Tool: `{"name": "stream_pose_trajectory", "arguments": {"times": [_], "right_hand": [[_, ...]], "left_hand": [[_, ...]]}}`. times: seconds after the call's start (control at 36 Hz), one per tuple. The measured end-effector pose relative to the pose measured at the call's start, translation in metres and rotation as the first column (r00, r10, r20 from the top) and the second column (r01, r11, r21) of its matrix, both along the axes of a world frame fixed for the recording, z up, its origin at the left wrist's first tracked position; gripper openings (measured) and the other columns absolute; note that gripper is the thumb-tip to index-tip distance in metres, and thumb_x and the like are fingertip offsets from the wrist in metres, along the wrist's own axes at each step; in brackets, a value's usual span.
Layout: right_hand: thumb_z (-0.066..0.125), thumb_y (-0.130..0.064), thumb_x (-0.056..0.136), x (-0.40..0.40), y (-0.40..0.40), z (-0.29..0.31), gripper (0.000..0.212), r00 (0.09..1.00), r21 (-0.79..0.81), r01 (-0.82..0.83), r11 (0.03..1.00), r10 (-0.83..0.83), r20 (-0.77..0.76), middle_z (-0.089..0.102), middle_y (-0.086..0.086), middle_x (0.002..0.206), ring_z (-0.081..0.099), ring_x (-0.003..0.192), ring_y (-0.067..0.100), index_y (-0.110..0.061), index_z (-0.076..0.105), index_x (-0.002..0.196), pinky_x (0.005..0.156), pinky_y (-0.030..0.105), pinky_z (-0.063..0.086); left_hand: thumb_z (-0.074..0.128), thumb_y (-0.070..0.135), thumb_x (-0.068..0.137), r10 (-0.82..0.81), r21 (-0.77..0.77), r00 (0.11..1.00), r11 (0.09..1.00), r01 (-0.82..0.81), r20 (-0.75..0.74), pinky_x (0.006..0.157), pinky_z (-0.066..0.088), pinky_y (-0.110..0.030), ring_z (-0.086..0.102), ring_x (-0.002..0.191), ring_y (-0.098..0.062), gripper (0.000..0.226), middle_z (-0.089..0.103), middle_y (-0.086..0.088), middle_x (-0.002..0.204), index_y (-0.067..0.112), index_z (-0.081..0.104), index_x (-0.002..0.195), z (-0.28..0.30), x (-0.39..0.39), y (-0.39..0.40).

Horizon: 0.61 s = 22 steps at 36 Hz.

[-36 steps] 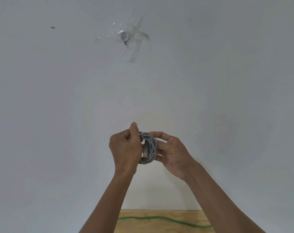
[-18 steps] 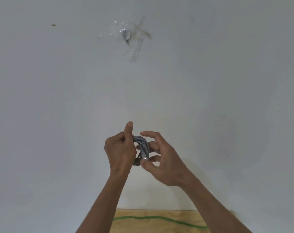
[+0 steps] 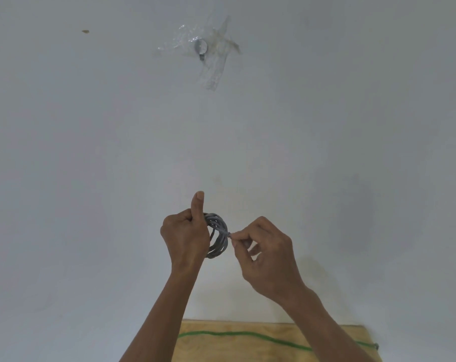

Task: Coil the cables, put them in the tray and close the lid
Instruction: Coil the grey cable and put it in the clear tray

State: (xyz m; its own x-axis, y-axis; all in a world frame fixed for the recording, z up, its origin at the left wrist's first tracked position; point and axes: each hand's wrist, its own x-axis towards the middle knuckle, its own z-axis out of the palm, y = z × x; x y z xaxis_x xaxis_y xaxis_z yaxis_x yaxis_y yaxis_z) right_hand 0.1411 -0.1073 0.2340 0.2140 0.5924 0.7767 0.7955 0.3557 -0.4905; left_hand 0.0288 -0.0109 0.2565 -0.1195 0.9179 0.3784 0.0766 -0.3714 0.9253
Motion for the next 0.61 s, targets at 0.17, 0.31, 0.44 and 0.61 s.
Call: {"name": "stream_pose_trajectory", "arguments": {"times": [0.17,0.31,0.44,0.61], "right_hand": [[0.078,-0.045,0.074,-0.001,0.001,0.003,0.026,0.974,-0.354,-0.011,0.935,-0.070,-0.214,0.070,-0.015,0.062,0.063,0.054,0.006,-0.023,0.070,0.062,0.062,0.034,0.056],[0.078,-0.041,0.077,-0.007,0.004,-0.007,0.026,0.979,-0.284,0.063,0.957,-0.114,-0.169,0.066,-0.012,0.068,0.064,0.061,0.009,-0.033,0.063,0.097,0.064,0.028,0.054],[0.070,-0.034,0.088,-0.011,0.007,-0.018,0.039,0.992,-0.219,0.061,0.974,-0.085,-0.098,0.060,-0.017,0.079,0.052,0.053,0.001,-0.024,0.064,0.125,0.065,0.019,0.050],[0.067,-0.015,0.089,-0.025,0.015,-0.028,0.032,0.970,-0.118,0.222,0.968,-0.232,-0.076,0.060,-0.007,0.078,0.045,0.061,0.000,-0.010,0.066,0.121,0.063,0.008,0.037]], "left_hand": [[0.060,0.054,0.093,-0.061,-0.012,0.997,0.998,0.060,-0.045,0.050,0.038,-0.038,0.029,0.047,-0.022,0.078,0.030,-0.011,0.047,-0.004,0.029,0.050,-0.005,0.003,-0.004],[0.058,0.054,0.093,-0.078,-0.016,0.994,0.997,0.077,-0.075,0.050,0.035,-0.032,0.028,0.045,-0.021,0.080,0.030,-0.011,0.046,-0.010,0.033,0.054,-0.007,0.004,-0.005],[0.057,0.053,0.095,-0.087,-0.024,0.991,0.996,0.085,-0.105,0.051,0.037,-0.033,0.029,0.043,-0.020,0.078,0.030,-0.010,0.044,-0.008,0.034,0.052,-0.008,0.002,-0.004],[0.056,0.049,0.097,-0.070,-0.024,0.990,0.997,0.068,-0.121,0.048,0.035,-0.032,0.027,0.041,-0.017,0.072,0.028,-0.002,0.040,0.004,0.032,0.046,-0.011,0.007,-0.009]]}}
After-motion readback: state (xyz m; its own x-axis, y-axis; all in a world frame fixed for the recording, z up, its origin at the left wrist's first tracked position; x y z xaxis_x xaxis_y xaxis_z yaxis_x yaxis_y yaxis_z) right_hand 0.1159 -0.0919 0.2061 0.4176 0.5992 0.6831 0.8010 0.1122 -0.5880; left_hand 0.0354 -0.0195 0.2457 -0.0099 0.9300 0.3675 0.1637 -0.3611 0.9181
